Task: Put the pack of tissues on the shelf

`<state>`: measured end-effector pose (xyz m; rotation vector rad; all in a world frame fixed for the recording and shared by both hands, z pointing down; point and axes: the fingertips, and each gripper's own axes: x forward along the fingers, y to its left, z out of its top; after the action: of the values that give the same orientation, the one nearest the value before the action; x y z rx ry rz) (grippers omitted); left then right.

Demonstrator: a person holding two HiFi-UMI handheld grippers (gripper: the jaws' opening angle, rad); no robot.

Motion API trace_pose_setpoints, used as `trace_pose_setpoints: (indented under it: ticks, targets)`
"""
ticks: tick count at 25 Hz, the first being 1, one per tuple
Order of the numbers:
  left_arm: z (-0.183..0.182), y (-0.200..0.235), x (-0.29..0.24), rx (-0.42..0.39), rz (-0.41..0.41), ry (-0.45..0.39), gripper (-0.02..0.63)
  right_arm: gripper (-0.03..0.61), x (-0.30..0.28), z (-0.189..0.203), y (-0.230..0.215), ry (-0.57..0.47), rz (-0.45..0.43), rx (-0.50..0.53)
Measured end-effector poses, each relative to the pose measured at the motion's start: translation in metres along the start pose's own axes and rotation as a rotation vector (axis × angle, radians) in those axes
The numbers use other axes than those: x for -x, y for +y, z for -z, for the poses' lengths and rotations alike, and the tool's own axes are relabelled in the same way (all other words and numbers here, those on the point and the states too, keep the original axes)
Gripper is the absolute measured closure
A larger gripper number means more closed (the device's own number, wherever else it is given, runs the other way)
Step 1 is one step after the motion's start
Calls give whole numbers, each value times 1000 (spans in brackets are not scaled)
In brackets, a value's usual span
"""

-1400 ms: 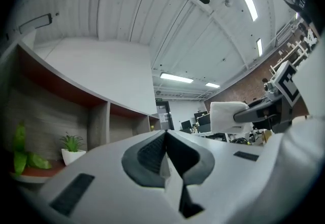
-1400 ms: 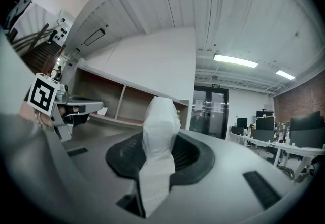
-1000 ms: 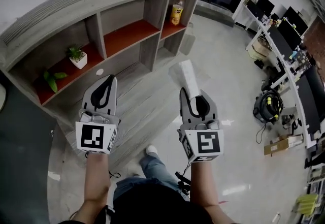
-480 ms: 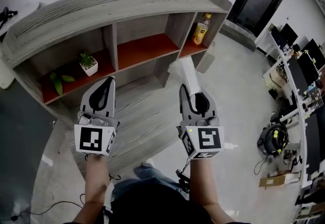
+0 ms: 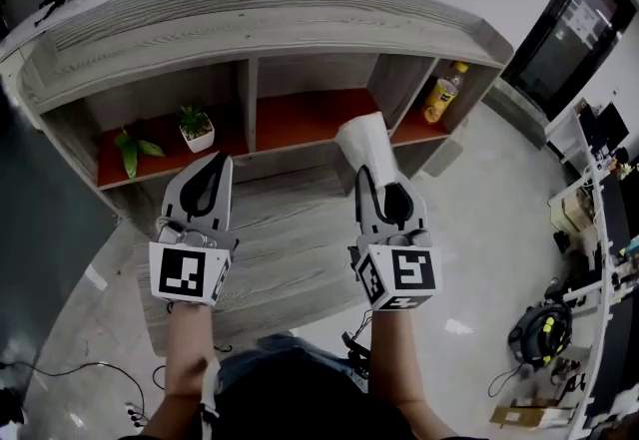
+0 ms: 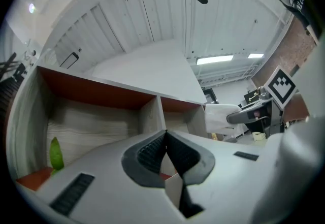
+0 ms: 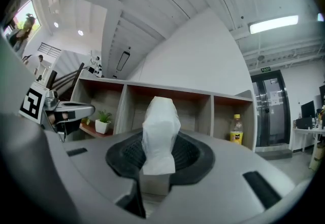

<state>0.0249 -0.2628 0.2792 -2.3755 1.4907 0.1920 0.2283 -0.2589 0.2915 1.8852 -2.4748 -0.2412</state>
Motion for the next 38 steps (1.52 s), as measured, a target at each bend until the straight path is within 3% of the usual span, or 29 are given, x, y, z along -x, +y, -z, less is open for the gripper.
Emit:
trace_pose_setpoints:
  ticks: [13, 26, 29, 38]
  targets:
    - [10, 8, -11, -64, -164, 54, 602, 460, -65, 16, -7, -4, -195, -128]
    - [21, 4, -6, -69, -173, 120, 603, 459, -98, 33, 2, 36, -260, -372]
    - [19, 5, -5, -74, -164, 121, 603, 459, -103, 40, 2, 65, -251, -485]
    - [20, 5, -4, -72, -122, 141, 603, 459, -114, 55, 5, 116, -264, -948]
